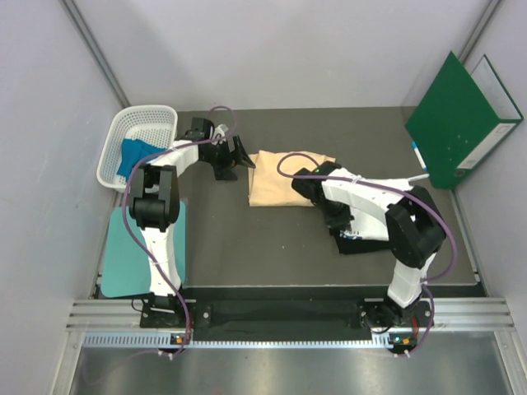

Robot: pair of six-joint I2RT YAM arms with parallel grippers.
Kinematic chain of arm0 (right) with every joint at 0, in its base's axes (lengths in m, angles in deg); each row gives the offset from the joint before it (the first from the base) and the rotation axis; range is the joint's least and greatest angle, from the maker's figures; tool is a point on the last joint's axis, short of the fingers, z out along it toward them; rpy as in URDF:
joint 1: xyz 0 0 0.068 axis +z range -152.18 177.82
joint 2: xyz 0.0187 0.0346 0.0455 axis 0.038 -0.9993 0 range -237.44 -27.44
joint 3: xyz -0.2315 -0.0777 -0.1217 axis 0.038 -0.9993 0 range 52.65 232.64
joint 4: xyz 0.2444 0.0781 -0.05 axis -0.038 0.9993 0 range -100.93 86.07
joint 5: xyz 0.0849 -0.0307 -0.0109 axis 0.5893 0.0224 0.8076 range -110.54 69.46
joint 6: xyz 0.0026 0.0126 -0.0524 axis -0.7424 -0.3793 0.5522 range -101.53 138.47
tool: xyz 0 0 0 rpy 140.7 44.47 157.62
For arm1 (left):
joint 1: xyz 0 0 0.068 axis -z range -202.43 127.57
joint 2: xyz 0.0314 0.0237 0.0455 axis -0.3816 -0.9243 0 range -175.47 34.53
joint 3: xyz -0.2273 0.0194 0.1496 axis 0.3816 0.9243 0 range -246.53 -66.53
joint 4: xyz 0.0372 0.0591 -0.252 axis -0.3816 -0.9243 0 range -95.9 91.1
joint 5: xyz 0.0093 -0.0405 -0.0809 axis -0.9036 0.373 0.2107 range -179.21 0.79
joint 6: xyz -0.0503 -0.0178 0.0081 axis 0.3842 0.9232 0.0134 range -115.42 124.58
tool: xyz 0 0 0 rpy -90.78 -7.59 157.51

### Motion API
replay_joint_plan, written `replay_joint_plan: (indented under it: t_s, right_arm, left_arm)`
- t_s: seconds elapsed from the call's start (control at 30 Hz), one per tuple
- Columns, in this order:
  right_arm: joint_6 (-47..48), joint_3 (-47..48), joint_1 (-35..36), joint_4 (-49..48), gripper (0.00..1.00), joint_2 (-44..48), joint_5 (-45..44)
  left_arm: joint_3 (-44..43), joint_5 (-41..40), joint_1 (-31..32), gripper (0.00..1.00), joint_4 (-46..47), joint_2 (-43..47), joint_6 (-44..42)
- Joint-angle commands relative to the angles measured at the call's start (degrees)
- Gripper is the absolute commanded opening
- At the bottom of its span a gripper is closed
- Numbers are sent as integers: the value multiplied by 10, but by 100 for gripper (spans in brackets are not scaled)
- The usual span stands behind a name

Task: Fold and stack the t-shirts
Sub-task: Put the neatly folded tshirt into the corner of the board with the right arm

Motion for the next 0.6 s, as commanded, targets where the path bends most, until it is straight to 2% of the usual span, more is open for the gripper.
replay_joint_plan:
  t_s: [0.0, 0.27, 0.57]
  right_arm:
    - [-1, 46, 8, 69, 0, 41, -26]
    - [6, -19, 10, 71, 0, 84, 21]
    - [-6, -60, 23, 56, 0, 58, 40]
  left_arm:
    - [1, 10, -3, 99, 19, 5, -5]
    - [1, 7, -3, 99, 19, 1, -4]
    - [-1, 3, -3, 99, 13, -2, -4]
